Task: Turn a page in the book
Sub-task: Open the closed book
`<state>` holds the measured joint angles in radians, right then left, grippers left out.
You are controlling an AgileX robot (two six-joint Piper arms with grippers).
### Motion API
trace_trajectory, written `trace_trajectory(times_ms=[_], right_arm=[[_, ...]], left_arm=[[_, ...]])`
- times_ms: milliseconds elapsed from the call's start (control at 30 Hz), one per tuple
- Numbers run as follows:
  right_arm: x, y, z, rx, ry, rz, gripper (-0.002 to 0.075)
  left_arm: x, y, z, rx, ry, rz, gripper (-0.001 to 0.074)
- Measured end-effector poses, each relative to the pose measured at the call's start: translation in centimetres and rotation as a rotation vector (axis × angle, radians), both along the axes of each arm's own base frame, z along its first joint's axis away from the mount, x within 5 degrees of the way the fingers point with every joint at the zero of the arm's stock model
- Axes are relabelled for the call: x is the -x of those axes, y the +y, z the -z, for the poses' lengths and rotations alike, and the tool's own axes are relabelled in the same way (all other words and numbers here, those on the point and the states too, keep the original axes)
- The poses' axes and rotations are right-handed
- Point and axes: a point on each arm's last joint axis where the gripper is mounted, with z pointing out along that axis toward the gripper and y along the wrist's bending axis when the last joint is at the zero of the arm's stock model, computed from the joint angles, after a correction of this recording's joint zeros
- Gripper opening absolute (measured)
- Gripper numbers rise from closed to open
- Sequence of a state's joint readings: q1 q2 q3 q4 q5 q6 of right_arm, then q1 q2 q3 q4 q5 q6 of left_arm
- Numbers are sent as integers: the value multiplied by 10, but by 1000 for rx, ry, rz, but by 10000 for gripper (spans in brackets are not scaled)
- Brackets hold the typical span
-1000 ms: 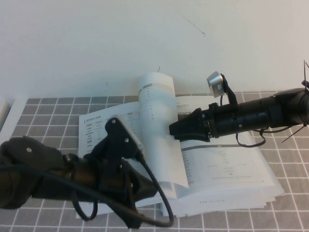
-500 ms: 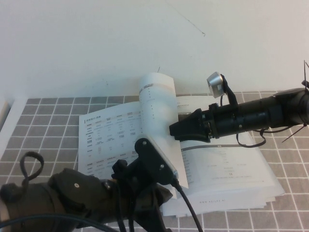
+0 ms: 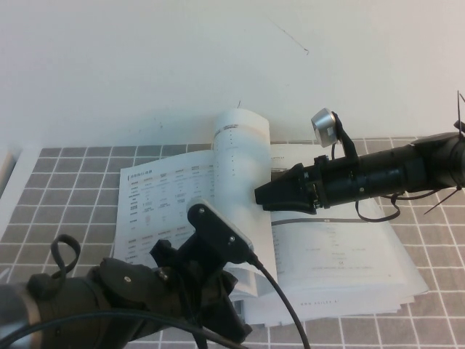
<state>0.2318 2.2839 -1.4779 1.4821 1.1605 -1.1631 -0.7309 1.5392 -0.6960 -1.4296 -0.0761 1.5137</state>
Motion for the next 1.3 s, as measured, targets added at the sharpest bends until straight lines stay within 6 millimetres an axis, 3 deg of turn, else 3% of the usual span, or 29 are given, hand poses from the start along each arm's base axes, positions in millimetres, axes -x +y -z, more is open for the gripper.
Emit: trace_trajectory(times_ms=[367,567,700,967,1133,1300], right_arm=[[0,0,-2,-1,13,5,408],[-10,-7,-36,60,-135,-54,408],[-18,-20,-56,209,-218,-121,400],[-13,-41,-37,525,-177,-240,250],[-13,-42,-36,541,-170,-244,170],[-13,-42,-36,551,-144,-229,152]], left_arm=[[-3,4,0,70,54,-147,-4],[-6,8,0,98,62,-247,-4],[-6,8,0,125,77,-291,-4],[-12,8,-7,202,74,-389,-4],[-21,-4,-27,251,26,-329,-4],[-20,-10,-29,198,-4,-198,-4]])
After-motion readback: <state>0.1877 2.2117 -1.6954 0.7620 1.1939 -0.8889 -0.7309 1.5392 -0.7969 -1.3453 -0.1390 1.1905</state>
